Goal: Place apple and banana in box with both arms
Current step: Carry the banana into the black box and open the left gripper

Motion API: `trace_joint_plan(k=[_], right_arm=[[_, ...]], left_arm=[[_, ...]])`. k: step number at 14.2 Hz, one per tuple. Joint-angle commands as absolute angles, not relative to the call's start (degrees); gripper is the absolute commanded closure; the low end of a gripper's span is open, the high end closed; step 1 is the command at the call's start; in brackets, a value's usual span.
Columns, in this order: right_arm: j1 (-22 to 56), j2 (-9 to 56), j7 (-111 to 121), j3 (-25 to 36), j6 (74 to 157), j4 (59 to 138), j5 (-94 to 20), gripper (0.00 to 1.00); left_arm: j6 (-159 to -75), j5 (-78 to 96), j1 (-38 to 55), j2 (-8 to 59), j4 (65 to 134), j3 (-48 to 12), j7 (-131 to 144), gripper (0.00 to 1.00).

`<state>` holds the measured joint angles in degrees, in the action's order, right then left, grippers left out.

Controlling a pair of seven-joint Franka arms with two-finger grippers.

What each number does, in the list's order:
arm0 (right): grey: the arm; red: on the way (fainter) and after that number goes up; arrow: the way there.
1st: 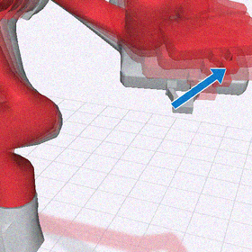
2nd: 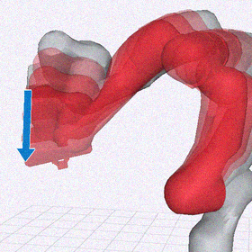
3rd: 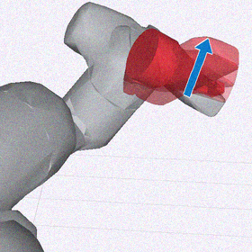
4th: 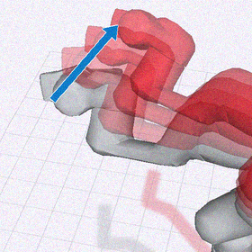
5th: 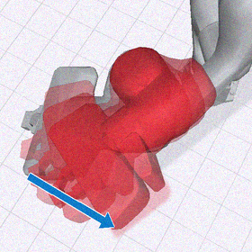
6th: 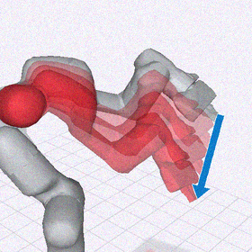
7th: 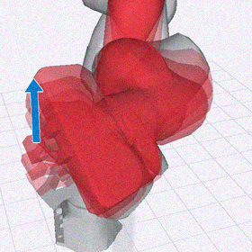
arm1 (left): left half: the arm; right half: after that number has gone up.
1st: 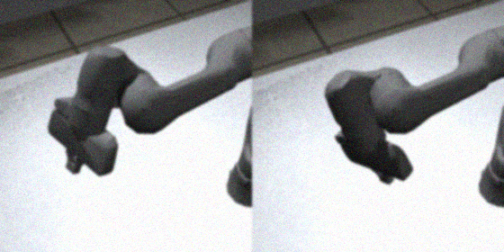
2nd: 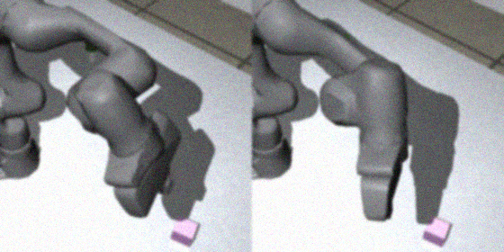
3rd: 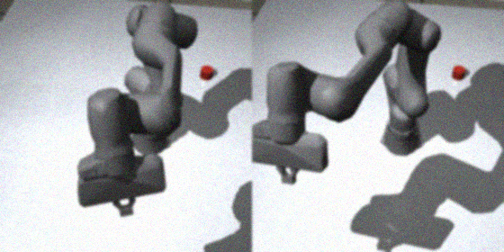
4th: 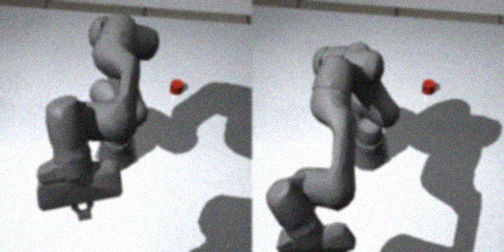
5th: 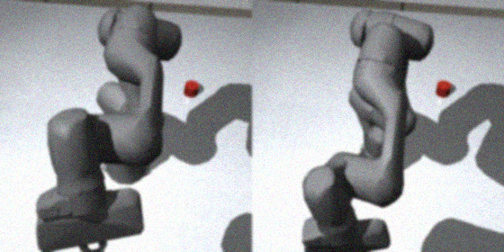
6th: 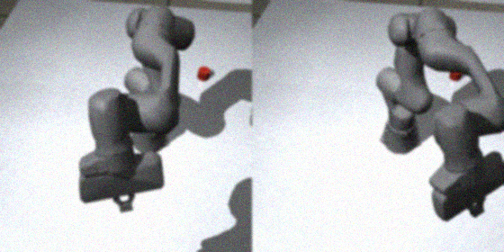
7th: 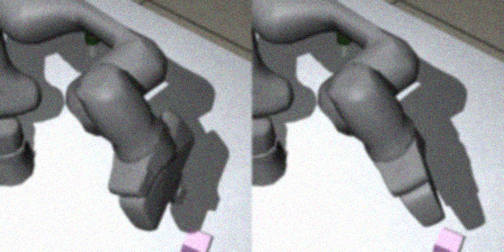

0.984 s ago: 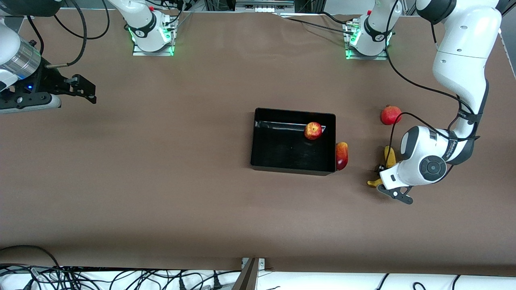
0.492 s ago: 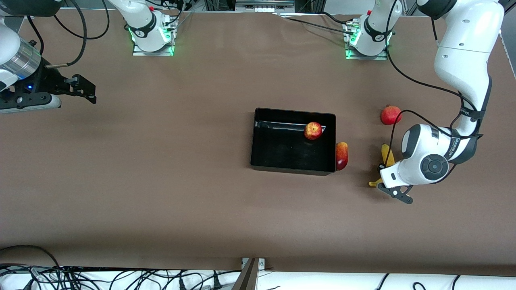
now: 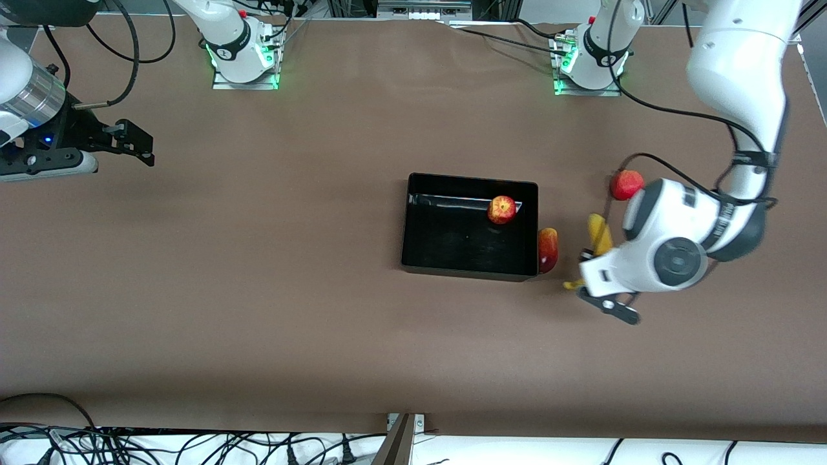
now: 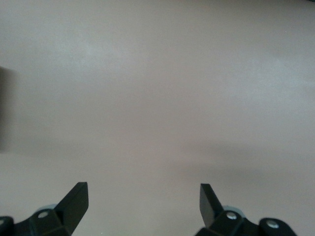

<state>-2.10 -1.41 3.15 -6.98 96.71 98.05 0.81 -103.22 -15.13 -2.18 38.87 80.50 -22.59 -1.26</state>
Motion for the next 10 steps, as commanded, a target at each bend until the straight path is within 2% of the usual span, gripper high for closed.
trace_joint_plan(k=[1, 4, 8, 10], right_arm=[[-2.2, -1.5, 3.3, -7.1, 96.2, 97.4, 0.5, 0.0], [-2.2, -1.5, 3.4, -7.1, 96.1, 97.4, 0.5, 0.0], [-2.1, -1.8, 3.5, -7.2, 96.1, 97.4, 0.6, 0.0], [-2.1, -1.8, 3.5, -7.2, 96.0, 97.4, 0.6, 0.0]], left_arm=[[-100.5, -14.4, 1.5, 38.6, 79.3, -28.3, 13.7, 1.0], [-102.4, -14.6, 6.8, 41.5, 80.0, -31.0, 26.0, 1.0], [-113.6, -15.4, 8.9, 43.9, 86.7, -30.7, 33.5, 1.0], [-117.5, -15.3, 10.1, 47.3, 87.2, -30.7, 34.9, 1.0]])
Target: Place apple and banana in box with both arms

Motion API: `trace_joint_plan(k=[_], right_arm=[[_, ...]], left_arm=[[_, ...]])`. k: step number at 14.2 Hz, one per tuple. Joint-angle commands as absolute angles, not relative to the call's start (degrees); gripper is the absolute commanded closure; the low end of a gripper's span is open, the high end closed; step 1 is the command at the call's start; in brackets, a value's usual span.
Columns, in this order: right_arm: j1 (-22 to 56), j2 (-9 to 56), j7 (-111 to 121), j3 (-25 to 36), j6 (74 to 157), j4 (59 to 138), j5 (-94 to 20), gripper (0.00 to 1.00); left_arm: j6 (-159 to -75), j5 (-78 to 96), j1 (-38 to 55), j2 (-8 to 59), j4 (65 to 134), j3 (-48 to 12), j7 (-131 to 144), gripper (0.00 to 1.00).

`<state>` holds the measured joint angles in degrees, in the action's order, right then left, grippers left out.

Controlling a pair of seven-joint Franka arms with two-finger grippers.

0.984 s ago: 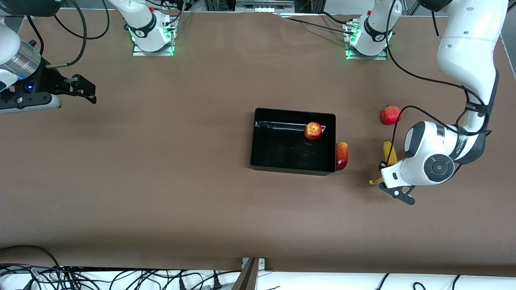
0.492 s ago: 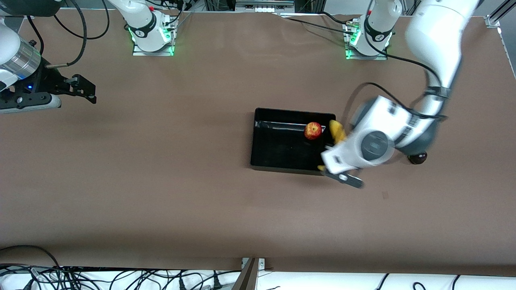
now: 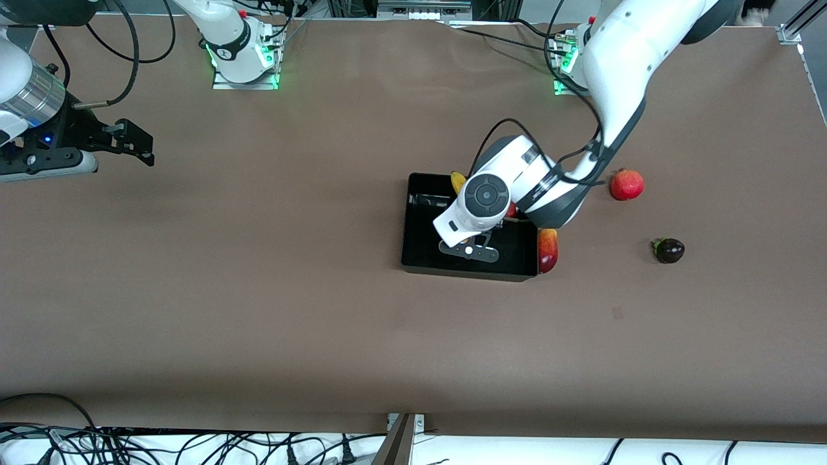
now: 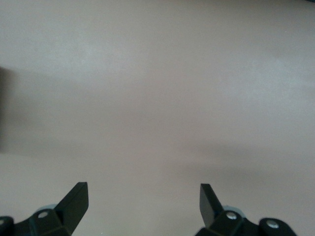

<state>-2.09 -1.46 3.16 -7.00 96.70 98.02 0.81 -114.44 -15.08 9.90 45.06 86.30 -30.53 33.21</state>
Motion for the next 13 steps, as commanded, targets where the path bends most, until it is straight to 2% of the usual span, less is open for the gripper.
trace_joint_plan(k=[1, 2, 3, 4, 7, 10, 13], right_arm=[[-2.1, -1.8, 3.5, -7.2, 96.0, 97.4, 0.5, 0.0], [-2.1, -1.9, 3.5, -7.2, 95.8, 97.4, 0.5, 0.0], [-2.1, -1.8, 3.6, -7.2, 95.5, 97.4, 0.6, 0.0], [-2.1, -1.9, 3.6, -7.5, 95.5, 97.4, 0.5, 0.0], [-2.1, -1.9, 3.6, -7.7, 94.8, 97.4, 0.5, 0.0], [-2.1, -1.9, 3.6, -7.9, 94.7, 97.4, 0.6, 0.0], [-2.1, -2.0, 3.6, -7.9, 94.7, 97.4, 0.6, 0.0]], left_arm=[[-118.6, -15.4, 11.5, 48.0, 87.1, -30.2, 37.1, 1.0], [-119.2, -15.4, 11.9, 48.1, 87.1, -28.8, 37.6, 1.0], [-119.3, -15.4, 11.9, 48.2, 86.9, -28.7, 37.7, 0.6], [-119.3, -15.3, 11.4, 48.1, 86.7, -28.7, 37.8, 0.01], [-118.3, -14.9, 9.8, 46.3, 85.9, -28.7, 37.5, 0.0], [-113.8, -14.5, 7.5, 40.5, 84.3, -28.7, 37.7, 0.0], [-103.8, -14.4, 2.2, 34.3, 80.3, -29.3, 36.0, 0.0]])
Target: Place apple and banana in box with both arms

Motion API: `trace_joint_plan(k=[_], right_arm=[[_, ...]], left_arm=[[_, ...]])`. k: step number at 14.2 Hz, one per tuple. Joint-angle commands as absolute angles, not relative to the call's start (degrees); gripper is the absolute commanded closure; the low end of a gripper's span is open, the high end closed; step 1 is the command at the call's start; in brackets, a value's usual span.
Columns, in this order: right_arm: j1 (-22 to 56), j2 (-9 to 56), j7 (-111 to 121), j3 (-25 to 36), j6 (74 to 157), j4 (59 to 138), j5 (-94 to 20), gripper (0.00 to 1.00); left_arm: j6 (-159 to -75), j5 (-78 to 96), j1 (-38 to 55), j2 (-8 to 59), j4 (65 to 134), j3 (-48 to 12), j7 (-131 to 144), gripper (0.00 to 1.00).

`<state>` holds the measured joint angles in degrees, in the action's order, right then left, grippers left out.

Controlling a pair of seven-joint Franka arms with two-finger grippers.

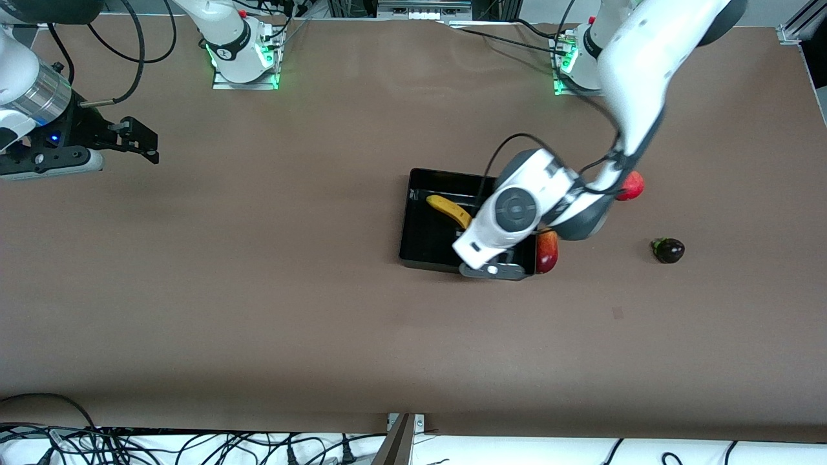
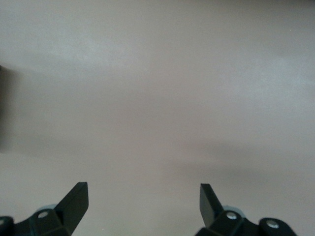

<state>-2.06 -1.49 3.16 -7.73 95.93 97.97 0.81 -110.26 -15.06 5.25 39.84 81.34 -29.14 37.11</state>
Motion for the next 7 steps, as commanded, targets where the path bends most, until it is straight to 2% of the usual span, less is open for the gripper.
trace_joint_plan(k=[1, 7], right_arm=[[-2.1, -2.0, 3.7, -7.9, 94.7, 97.4, 0.5, 0.0], [-2.1, -2.3, 3.6, -8.3, 94.8, 97.5, 0.5, 0.0]], left_arm=[[-99.6, -14.4, 1.3, 32.7, 78.5, -29.3, 33.3, 0.0], [-77.9, -13.9, -5.3, 30.2, 65.5, -29.0, 14.9, 0.0]])
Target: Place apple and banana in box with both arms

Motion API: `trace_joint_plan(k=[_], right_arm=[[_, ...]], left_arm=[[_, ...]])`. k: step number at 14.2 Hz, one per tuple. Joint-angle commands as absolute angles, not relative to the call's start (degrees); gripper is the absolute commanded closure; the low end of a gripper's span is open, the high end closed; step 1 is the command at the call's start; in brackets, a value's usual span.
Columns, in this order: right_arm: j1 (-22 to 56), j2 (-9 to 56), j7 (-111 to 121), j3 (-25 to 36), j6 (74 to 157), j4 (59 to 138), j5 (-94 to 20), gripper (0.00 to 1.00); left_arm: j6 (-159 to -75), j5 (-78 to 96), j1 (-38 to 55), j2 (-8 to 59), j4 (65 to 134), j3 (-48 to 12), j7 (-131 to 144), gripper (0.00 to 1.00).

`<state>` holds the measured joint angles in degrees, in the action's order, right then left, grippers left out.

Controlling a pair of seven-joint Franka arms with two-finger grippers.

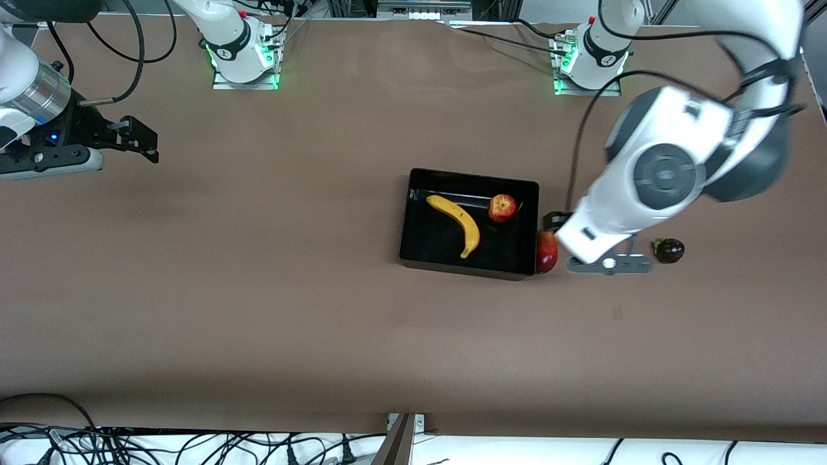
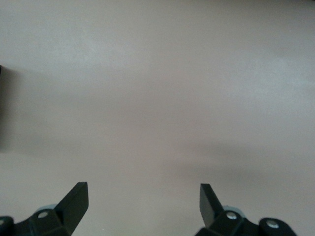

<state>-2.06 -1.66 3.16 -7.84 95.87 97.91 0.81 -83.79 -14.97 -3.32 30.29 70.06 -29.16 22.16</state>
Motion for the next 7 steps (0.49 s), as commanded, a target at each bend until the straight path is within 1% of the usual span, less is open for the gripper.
trace_joint_plan(k=[1, 3, 4, 6, 7], right_arm=[[-2.1, -2.3, 3.6, -8.4, 95.1, 97.5, 0.5, 0.0], [-2.1, -2.3, 3.6, -9.8, 95.5, 97.5, 0.5, 0.0], [-2.1, -2.3, 3.6, -10.1, 95.7, 97.5, 0.6, 0.0], [-2.1, -2.3, 3.6, -10.5, 95.8, 97.5, 0.5, 0.0], [-2.0, -2.3, 3.5, -10.5, 95.9, 97.5, 0.5, 0.0]], left_arm=[[-77.1, -14.0, -5.5, 28.0, 65.2, -28.0, 10.8, 0.0], [-77.3, -12.3, -5.0, 22.0, 68.5, -23.1, 4.1, 0.0], [-79.3, -8.2, -4.9, 17.6, 73.2, -19.1, 2.2, 0.0], [-87.2, -1.5, -2.0, 9.3, 84.6, -9.5, 1.0, 0.0], [-91.5, -0.2, -0.2, 6.0, 89.2, -5.8, 0.4, 0.0]])
